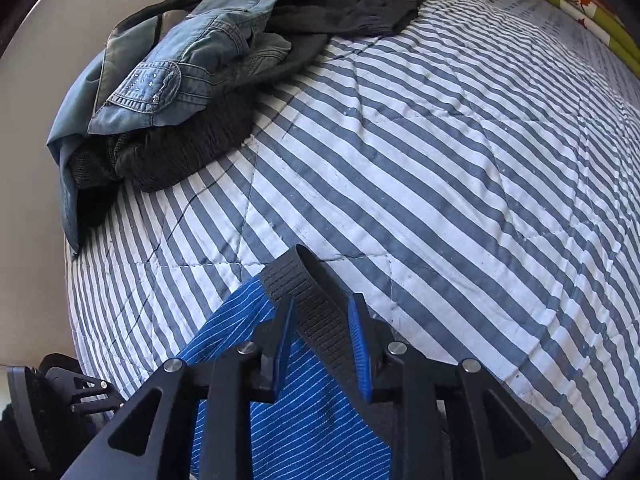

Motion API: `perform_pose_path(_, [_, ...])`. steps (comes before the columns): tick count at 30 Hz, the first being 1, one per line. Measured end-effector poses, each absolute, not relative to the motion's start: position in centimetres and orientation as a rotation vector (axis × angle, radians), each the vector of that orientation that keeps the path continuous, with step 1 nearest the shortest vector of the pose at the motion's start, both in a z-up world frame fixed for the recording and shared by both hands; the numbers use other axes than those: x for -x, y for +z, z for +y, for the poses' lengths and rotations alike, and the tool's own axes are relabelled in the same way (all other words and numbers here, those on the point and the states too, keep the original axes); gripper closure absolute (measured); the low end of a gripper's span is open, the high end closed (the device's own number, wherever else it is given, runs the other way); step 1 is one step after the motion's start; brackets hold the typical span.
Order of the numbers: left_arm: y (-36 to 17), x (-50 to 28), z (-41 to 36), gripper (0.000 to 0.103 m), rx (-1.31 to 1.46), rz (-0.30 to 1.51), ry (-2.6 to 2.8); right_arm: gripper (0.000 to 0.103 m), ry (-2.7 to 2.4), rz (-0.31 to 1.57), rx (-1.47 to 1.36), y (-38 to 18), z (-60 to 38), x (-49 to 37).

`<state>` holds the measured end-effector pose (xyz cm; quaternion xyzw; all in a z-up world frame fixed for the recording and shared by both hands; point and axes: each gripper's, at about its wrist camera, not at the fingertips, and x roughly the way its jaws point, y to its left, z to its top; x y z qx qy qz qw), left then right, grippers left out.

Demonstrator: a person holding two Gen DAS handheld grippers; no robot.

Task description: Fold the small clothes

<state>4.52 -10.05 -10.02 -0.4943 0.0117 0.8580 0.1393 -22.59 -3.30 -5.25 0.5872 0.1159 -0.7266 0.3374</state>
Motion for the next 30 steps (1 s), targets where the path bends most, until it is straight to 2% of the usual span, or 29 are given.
perform_pose_path(10, [-10.0,-4.3,-10.9,0.101,1.431,-0.048,2.465,0.078,-1.891,0.352,-1.508,-5.9,-4.8,22.7])
perform_pose_path(14, [-10.1,-4.3,-11.1,0.101,1.429,-0.057,2.462,0.066,-1.878,0.3,-1.508,-5.7,-4.6,23.4])
perform_pose_path(22, [-10.1,-4.4,-11.3,0.101,1.432,-0.069,2.462,0.067,-1.779,0.219,-1.503,-6.1,-4.6,23.2])
perform_pose_path(24, [-10.1,-4.5,-11.2,0.101,1.43,-0.058,2.466,0.074,-1.768,0.228,-1.499,-5.9,-4.6,23.0])
perform_pose_path(28, [-10.0,-4.5,-11.3,0.101,1.427,-0.062,2.47,0.095,-1.74,0.244,-1.49,-5.7,-4.5,22.5])
perform_pose_path(30, [-9.8,-4.7,-11.5,0.101,1.418,-0.069,2.485,0.1,-1.777,0.293,-1.466,-5.5,-4.7,22.0])
